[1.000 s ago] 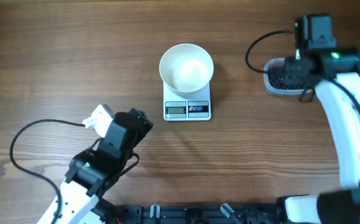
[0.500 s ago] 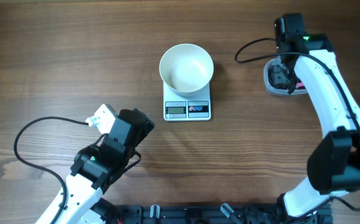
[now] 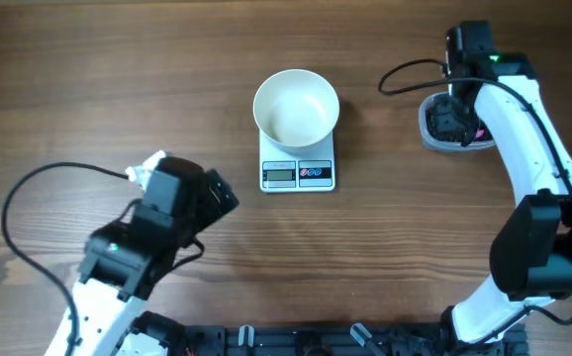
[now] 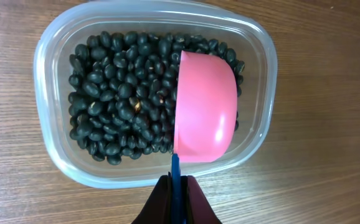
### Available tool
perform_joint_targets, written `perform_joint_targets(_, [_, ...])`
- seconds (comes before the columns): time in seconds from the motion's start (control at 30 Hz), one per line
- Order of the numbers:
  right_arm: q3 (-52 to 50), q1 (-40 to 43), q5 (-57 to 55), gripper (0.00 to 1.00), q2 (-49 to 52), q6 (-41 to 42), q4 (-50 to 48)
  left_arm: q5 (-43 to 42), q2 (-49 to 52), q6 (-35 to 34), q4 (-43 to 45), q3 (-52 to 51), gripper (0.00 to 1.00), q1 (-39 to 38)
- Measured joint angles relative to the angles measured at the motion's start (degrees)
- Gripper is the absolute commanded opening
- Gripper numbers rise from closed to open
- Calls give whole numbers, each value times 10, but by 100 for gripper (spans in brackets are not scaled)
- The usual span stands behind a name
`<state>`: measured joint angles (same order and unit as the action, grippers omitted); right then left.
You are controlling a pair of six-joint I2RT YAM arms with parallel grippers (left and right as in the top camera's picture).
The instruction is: Scoop item into bowl and weigh 150g on scale
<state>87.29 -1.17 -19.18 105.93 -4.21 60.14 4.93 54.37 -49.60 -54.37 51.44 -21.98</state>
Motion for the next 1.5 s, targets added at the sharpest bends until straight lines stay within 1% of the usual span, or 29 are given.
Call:
perform_joint_targets(0.13, [0, 7, 12, 4, 0, 0, -9, -26, -2, 23, -6, 19, 100, 32])
perform_joint_targets(0.5, [0, 9, -10, 4, -9, 3, -9, -36, 1, 31, -12, 19, 100, 34])
perform_joint_targets(0.53, [0, 10, -14, 5, -15, 3, -9, -36, 2, 31, -12, 19, 92, 34])
perform_joint_targets(0.57, [0, 10, -16, 4, -18, 3, -9, -37, 4, 31, -12, 19, 79, 34])
perform_joint_targets(0.63, [0, 11, -19, 4, -23, 5, -10, -51, 10, 31, -6, 19, 58, 34])
perform_joint_targets(0.67, [0, 11, -19, 4, -24, 5, -10, -59, 14, 34, -1, 19, 44, 34])
perform_joint_targets(0.7, [0, 11, -19, 4, -24, 5, -10, -69, 22, 37, 7, 19, 13, 30])
perform_joint_targets(0.73, [0, 11, -19, 4, -24, 5, -10, -80, 35, 49, 17, 19, 4, 19])
perform_joint_targets(0.83, [0, 11, -19, 4, -24, 5, -11, -93, 63, 55, 29, 19, 4, -9])
perform_joint_targets(0.93, [0, 11, -18, 4, -24, 5, -11, -95, 102, 61, 45, 19, 4, -55])
perform_joint_targets(1.07, [0, 11, -18, 4, -24, 5, -14, -68, 143, 61, 78, 19, 4, -107])
perform_joint_targets(1.17, [0, 11, -18, 4, -24, 5, -16, -37, 194, 74, 137, 19, 4, -153])
perform_joint_targets(1.27, [0, 11, -18, 4, -24, 5, -16, -24, 243, 91, 189, 19, 4, -178])
perform_joint_targets(1.5, [0, 11, -14, 4, -24, 5, -19, -13, 357, 105, 324, 19, 4, -186])
